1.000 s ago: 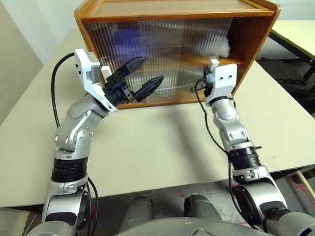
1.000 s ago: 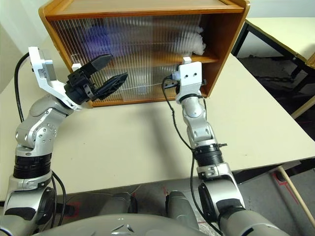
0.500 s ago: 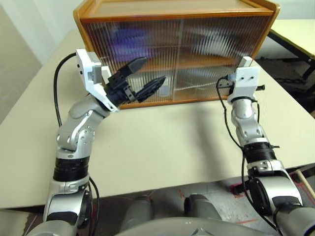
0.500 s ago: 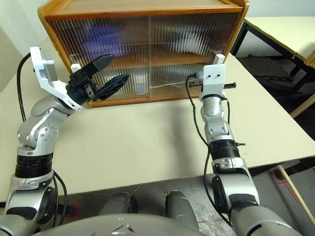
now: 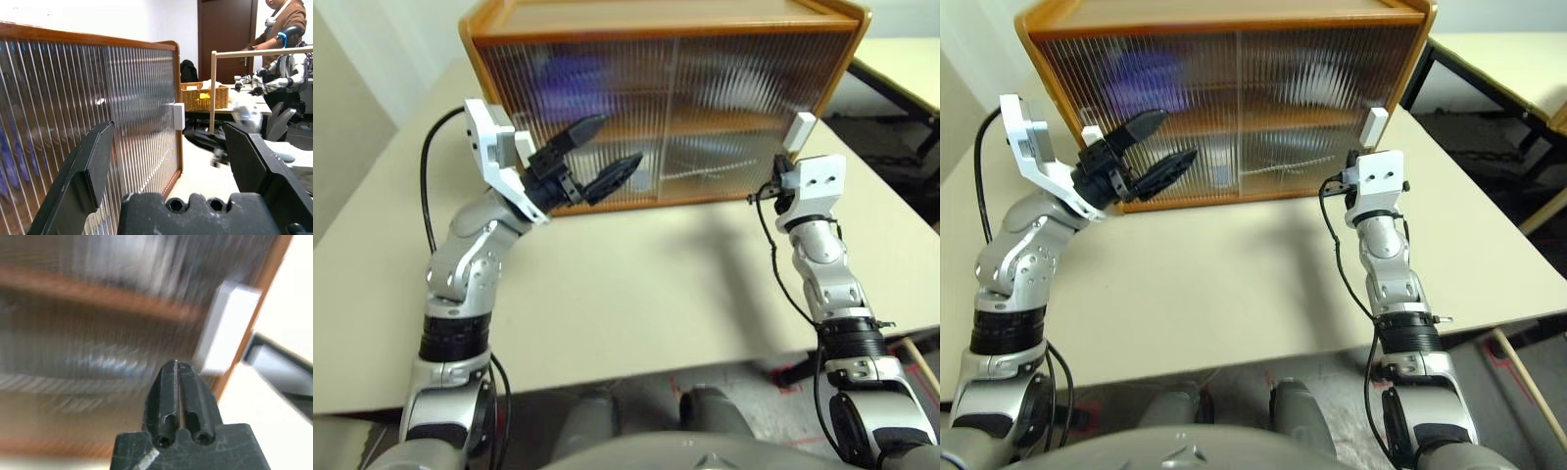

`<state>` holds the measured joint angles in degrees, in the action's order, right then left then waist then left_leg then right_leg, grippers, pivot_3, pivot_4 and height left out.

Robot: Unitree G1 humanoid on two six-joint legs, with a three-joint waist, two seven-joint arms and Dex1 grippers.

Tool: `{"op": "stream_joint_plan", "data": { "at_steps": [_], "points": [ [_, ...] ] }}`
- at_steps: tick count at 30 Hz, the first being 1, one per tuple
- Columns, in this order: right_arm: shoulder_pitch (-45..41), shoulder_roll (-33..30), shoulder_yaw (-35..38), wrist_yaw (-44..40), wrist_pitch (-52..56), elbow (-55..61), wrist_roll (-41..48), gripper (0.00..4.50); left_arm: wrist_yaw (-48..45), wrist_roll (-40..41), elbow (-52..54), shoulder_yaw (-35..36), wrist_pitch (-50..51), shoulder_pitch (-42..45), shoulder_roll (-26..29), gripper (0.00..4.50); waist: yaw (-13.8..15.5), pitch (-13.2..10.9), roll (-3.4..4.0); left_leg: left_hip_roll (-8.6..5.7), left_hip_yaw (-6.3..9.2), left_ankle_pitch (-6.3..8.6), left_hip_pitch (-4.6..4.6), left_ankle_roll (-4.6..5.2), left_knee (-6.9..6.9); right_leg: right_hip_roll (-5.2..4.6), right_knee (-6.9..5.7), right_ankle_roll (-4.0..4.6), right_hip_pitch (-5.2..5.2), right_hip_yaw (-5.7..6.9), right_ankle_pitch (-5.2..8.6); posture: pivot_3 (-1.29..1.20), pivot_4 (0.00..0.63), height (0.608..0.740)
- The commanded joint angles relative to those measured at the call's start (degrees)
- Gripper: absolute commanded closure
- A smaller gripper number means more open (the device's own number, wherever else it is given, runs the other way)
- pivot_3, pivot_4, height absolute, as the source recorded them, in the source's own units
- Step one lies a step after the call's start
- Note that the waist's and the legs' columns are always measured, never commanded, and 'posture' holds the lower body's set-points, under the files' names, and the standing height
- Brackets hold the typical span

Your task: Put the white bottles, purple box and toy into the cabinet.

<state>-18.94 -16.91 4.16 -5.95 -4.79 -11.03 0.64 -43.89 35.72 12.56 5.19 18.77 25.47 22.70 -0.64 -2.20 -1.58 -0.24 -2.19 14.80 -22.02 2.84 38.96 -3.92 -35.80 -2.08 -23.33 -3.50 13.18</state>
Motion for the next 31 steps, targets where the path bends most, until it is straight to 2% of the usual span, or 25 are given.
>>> {"op": "stream_joint_plan", "data": {
  "at_steps": [1, 4, 8, 9, 14, 18, 19, 20, 22, 31],
  "points": [
    [5.4, -1.0, 1.6, -8.7, 0.6, 6.6, 8.0, 3.00, 1.0, -0.7, 0.5, 0.0, -0.2, -2.6, -0.4, 0.00, -0.1, 0.0, 0.00, 0.00, -0.02, 0.00, 0.05, 0.00, 0.00, 0.00, -0.01, 0.00, 0.02, -0.03, 0.00, 0.08, 0.000, 0.740],
    [12.3, -0.9, 2.6, -14.2, -1.0, 9.7, 12.7, 1.84, 3.1, -2.7, -0.5, 0.6, -2.8, -7.4, -1.7, 0.00, 0.1, 0.0, -0.03, 0.04, -0.02, 0.01, 0.42, -0.01, -0.01, 0.02, 0.00, 0.01, 0.35, -0.02, 0.12, 0.08, 0.000, 0.740],
    [20.2, 0.2, 1.9, -13.6, -5.7, 11.9, 9.9, 0.23, 9.6, -7.8, -2.0, 2.0, -9.0, -14.6, -6.1, 0.00, 0.2, -0.1, -0.04, 0.07, -0.01, 0.10, 0.88, -0.17, -0.07, -0.05, 0.06, -0.15, 0.85, 0.01, 0.46, 0.08, 0.000, 0.740],
    [21.9, 0.7, 1.8, -13.6, -7.0, 12.1, 9.7, 0.04, 12.2, -10.0, -3.0, 2.5, -11.5, -16.6, -7.6, 0.00, 0.2, -0.1, -0.05, 0.07, -0.01, 0.20, 0.89, -0.35, -0.06, -0.07, 0.04, -0.15, 0.86, -0.01, 0.46, 0.08, 0.000, 0.740],
    [26.6, 3.5, 2.5, -11.3, -12.4, 10.9, 8.1, 0.04, 26.3, -23.5, -7.2, 5.3, -25.2, -27.8, -13.8, 0.00, 0.3, 0.0, -0.05, 0.12, -0.04, 0.25, 0.96, -0.42, -0.07, -0.11, 0.05, -0.10, 0.89, -0.03, 0.40, 0.07, 0.000, 0.740],
    [27.5, 4.0, 3.6, -10.1, -13.4, 11.0, 8.2, 0.04, 32.1, -28.6, -5.7, 5.9, -29.4, -35.2, -16.2, 0.00, 0.4, -0.1, -0.14, 0.19, -0.05, 0.28, 0.89, -0.47, -0.07, -0.17, 0.05, 0.06, 0.77, 0.03, 0.50, 0.06, 0.000, 0.740],
    [27.9, 4.0, 3.8, -10.1, -13.3, 11.5, 8.6, 0.04, 33.1, -29.6, -5.0, 5.8, -30.3, -37.2, -16.6, 0.00, 0.6, 0.0, -0.17, 0.20, -0.06, 0.28, 0.85, -0.48, -0.07, -0.25, 0.09, 0.61, 0.76, 0.03, 0.82, 0.07, 0.000, 0.740],
    [28.2, 4.0, 3.9, -10.2, -13.3, 11.8, 8.9, 0.04, 33.8, -30.2, -4.6, 5.7, -30.9, -38.5, -16.8, 0.00, 0.8, 0.0, -0.17, 0.20, -0.07, 0.28, 0.86, -0.48, -0.07, -0.41, 0.09, 0.74, 0.78, 0.03, 0.91, 0.07, 0.000, 0.740],
    [29.1, 4.3, 3.9, -9.9, -13.1, 12.9, 8.7, 0.04, 35.0, -31.0, -3.4, 5.8, -31.8, -40.4, -17.1, 0.00, 1.4, -0.1, -0.19, 0.20, -0.09, 0.29, 0.87, -0.50, -0.08, -0.69, 0.08, 0.78, 0.84, 0.12, 1.02, 0.07, 0.000, 0.740],
    [29.5, 5.5, 2.9, -8.4, -11.6, 14.8, 7.1, 0.04, 37.2, -31.9, -1.0, 5.0, -33.1, -44.2, -17.8, 0.00, 1.7, -0.1, -0.16, 0.20, -0.11, 0.32, 0.75, -0.55, -0.15, -0.83, 0.12, 0.77, 0.88, 0.29, 1.18, 0.09, 0.000, 0.740]
  ]
}}
